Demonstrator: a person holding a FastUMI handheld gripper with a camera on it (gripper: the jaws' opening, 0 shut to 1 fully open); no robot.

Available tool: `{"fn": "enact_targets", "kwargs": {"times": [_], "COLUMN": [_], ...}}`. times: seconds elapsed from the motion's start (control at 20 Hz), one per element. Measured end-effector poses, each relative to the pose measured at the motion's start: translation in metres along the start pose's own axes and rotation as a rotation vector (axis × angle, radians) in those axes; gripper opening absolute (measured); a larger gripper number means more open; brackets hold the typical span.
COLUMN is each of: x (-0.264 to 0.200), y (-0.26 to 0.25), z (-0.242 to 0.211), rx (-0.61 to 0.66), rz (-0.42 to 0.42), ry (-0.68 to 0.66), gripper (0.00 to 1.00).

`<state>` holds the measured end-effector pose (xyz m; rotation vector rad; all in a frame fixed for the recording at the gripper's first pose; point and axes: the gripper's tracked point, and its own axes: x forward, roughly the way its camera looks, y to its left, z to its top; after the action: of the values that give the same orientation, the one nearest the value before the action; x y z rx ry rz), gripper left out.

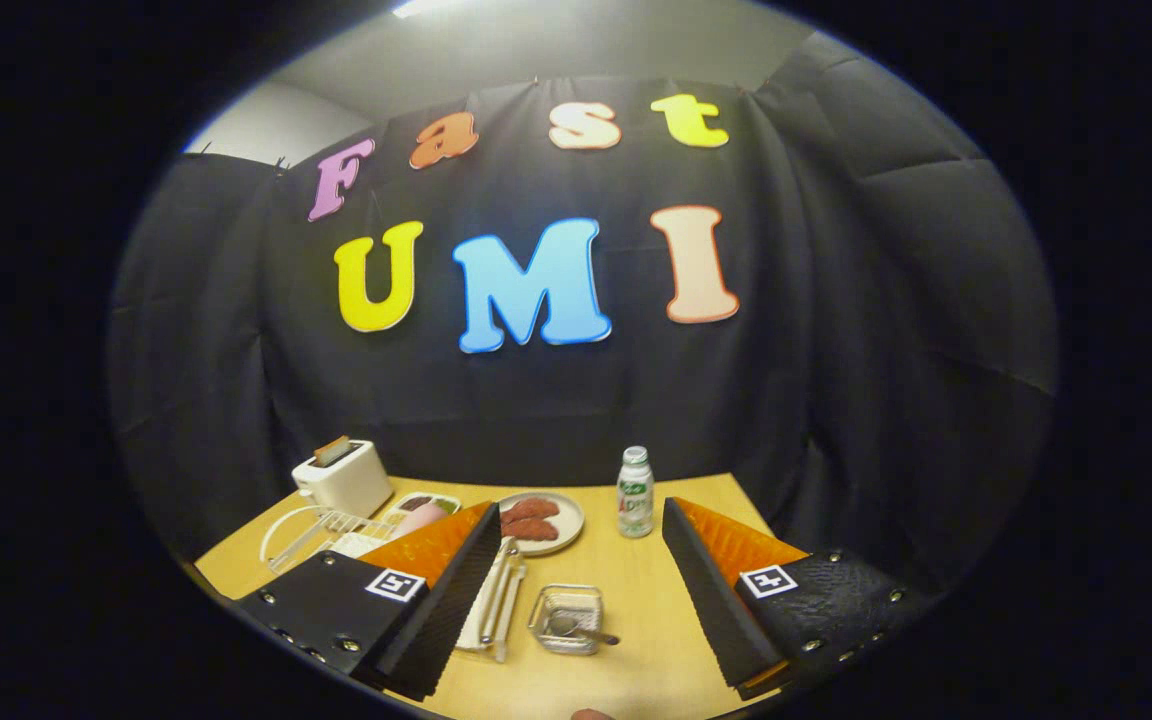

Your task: Take the plate from the dish rack, then take the spoon from the basket and place it into the plate.

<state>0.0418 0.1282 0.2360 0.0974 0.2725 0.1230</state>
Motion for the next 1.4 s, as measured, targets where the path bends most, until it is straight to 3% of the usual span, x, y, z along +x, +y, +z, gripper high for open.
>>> {"fn": "enact_targets", "kwargs": {"times": [0.2,0.65,1.1,1.15,1.3,1.4], "x": [0.014,0.061,0.127,0.132,0.144,0.149], "y": [0.060,0.132,0.151,0.151,0.145,0.140], "z": [0.005,-0.013,-0.073,-0.079,-0.096,-0.111], "rx": [0.008,-0.008,-0.020,-0.031,-0.083,-0.100], "rz": [0.089,0.054,-0.149,-0.172,-0.250,-0.302], "ry": [0.193,0.487,0.760,0.781,0.827,0.849], "gripper": [0.99,0.99,0.99,0.90,0.86,0.78]}}
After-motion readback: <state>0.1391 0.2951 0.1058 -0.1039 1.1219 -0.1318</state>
